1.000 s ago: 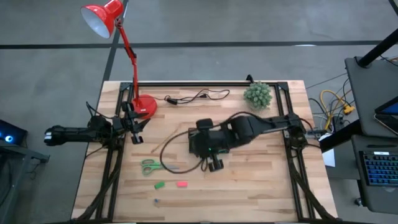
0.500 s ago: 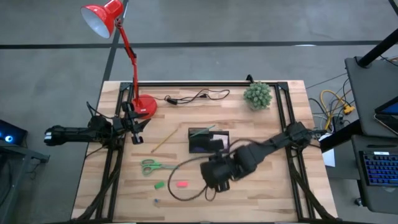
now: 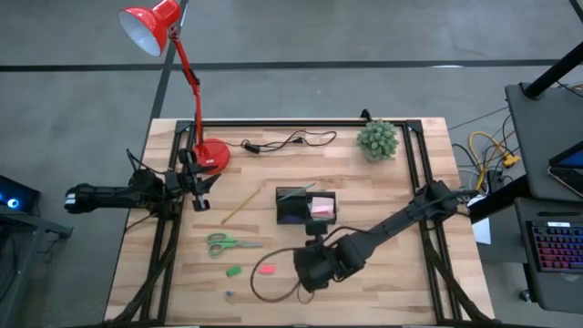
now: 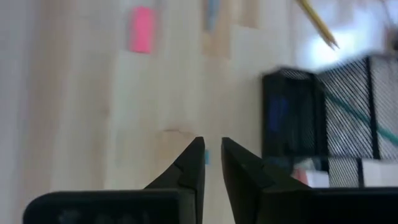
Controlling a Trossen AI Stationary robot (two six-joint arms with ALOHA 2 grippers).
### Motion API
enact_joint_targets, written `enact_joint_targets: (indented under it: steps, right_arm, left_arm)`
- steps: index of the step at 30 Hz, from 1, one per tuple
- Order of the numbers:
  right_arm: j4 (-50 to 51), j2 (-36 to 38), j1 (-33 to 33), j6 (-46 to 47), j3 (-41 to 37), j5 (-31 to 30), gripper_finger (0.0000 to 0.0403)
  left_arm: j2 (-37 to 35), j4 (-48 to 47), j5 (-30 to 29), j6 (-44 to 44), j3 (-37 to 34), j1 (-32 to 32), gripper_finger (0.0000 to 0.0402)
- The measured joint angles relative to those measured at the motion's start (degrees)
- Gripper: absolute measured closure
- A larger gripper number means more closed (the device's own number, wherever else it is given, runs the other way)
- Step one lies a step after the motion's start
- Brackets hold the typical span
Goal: Pick and place office supplies into organizer
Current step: Put the top blue binder clip into the black desk organizer
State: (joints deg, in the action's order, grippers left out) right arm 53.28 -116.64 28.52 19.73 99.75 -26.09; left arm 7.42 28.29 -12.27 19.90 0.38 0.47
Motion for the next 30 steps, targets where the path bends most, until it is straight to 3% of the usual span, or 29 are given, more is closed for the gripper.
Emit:
enact_joint_targets:
  steps: [5, 11, 17, 30]
  right_arm:
    - [-0.3, 0.0, -2.3, 15.4, -2.3, -3.1, 0.0345]
    - [0.0, 0.0, -5.6, 47.1, -4.8, 0.0, 0.032]
    - [-0.1, 0.0, -8.2, 49.6, -7.5, 9.8, 0.0306]
    - [-6.3, -1.3, -7.5, 58.7, -8.1, 9.7, 0.0225]
  left_arm:
    - [0.0, 0.0, 0.0, 0.0, 0.0, 0.0, 0.0313]
    - [0.0, -0.2, 0.0, 0.0, 0.0, 0.0, 0.0313]
    - [0.0, -0.2, 0.0, 0.0, 0.0, 0.0, 0.0313]
    - [0.0, 0.3, 0.0, 0.0, 0.0, 0.0, 0.0313]
